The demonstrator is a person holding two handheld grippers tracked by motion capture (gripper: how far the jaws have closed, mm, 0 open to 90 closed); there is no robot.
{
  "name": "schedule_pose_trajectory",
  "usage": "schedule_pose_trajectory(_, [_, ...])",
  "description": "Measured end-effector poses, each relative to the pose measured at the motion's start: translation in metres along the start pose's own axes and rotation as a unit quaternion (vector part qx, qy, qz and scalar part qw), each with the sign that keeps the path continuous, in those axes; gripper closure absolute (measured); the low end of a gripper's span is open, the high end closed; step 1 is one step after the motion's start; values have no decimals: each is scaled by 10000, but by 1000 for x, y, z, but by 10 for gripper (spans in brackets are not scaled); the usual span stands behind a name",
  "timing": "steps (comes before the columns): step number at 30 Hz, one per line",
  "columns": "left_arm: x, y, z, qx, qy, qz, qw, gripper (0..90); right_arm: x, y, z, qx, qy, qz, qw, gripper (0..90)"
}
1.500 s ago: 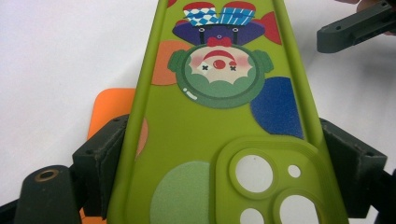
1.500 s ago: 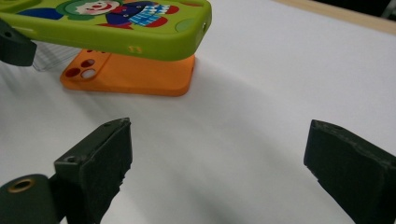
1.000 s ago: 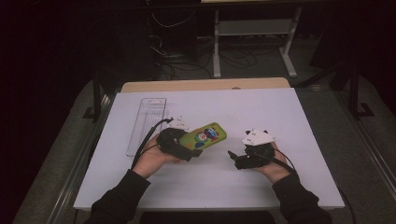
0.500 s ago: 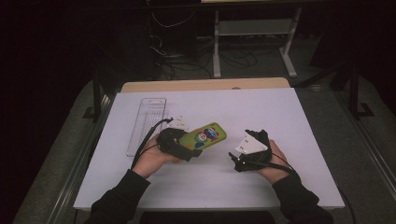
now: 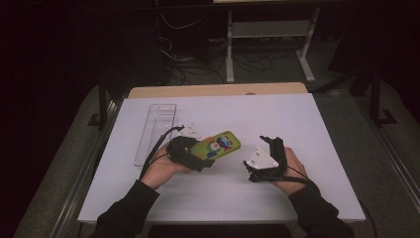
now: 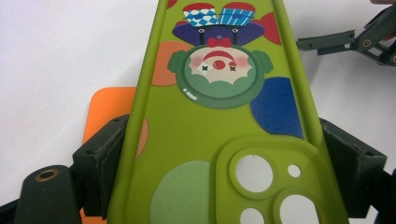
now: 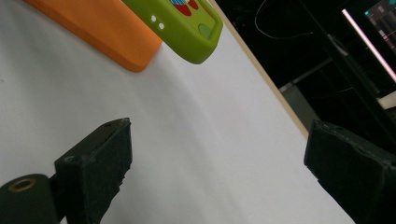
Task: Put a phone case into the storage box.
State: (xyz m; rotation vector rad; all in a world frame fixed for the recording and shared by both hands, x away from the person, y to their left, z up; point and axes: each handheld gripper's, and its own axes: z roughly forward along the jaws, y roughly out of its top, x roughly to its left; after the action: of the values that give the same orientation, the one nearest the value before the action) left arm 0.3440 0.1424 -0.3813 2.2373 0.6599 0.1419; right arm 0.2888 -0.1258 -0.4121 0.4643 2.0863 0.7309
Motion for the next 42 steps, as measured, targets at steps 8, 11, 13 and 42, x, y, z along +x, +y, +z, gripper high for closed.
schedule_pose_trajectory(8, [0,0,1,44,-15,22,10000,151,6,3,-2,-88,-243,-352,9990,69])
schedule_pose_trajectory(11, [-1,0,2,11,-14,-6,10000,151,9,5,-3,-162,-431,-529,9975,69])
schedule_pose_trajectory(13, [0,0,1,14,-7,51,10000,151,8,5,-4,-142,-505,-844,9951,69])
schedule_pose_trajectory(42, [-8,5,1,49,-78,130,9999,152,33,16,0,-363,-1104,-2497,9613,98])
